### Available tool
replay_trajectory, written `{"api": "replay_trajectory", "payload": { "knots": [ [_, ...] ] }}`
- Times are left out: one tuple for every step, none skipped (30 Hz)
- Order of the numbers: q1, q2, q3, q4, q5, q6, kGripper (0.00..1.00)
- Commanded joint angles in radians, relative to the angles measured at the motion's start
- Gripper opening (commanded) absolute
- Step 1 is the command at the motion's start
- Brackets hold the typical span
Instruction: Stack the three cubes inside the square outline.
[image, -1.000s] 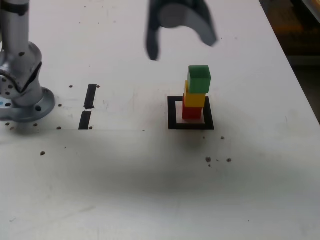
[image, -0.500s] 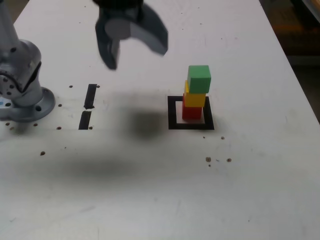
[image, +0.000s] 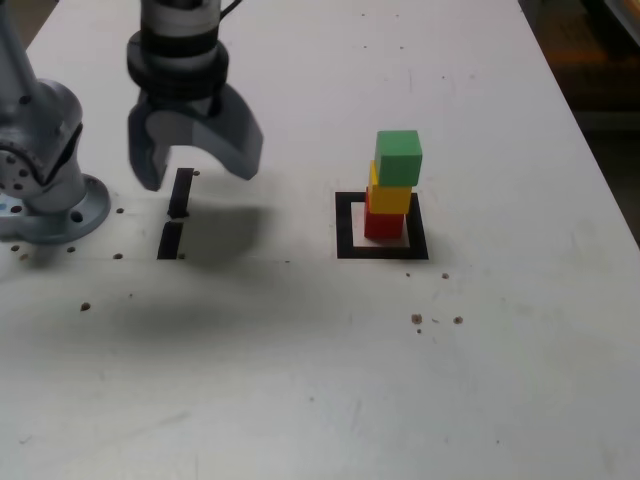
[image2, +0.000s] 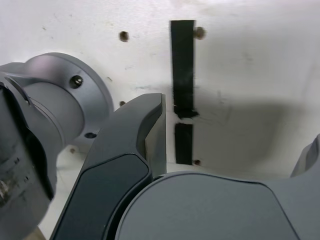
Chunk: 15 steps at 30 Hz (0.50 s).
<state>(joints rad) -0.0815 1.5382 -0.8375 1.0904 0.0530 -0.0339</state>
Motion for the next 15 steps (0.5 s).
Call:
{"api": "replay_trajectory", "payload": {
  "knots": [
    [0.002, 0.005, 0.017, -0.020, -0.002, 0.002, 1.00],
    [0.002, 0.006, 0.027, -0.028, -0.005, 0.003, 1.00],
    [0.002, 0.006, 0.038, -0.037, -0.009, 0.003, 1.00],
    [0.002, 0.005, 0.051, -0.044, -0.014, 0.003, 1.00],
    [0.002, 0.004, 0.066, -0.052, -0.019, 0.003, 1.00],
    [0.002, 0.001, 0.082, -0.060, -0.025, 0.003, 1.00],
    [0.002, -0.002, 0.099, -0.070, -0.030, 0.003, 1.00],
    [0.002, -0.006, 0.116, -0.080, -0.035, 0.003, 1.00],
    [0.002, -0.009, 0.130, -0.090, -0.038, 0.003, 1.00],
    [0.002, -0.011, 0.142, -0.099, -0.040, 0.004, 1.00],
    [0.002, -0.013, 0.150, -0.105, -0.041, 0.005, 1.00],
    [0.002, -0.015, 0.154, -0.109, -0.041, 0.006, 1.00],
    [0.002, -0.015, 0.157, -0.110, -0.041, 0.007, 1.00],
    [0.002, -0.016, 0.158, -0.108, -0.040, 0.009, 1.00],
    [0.002, -0.018, 0.161, -0.105, -0.039, 0.011, 1.00]
  ]
}}
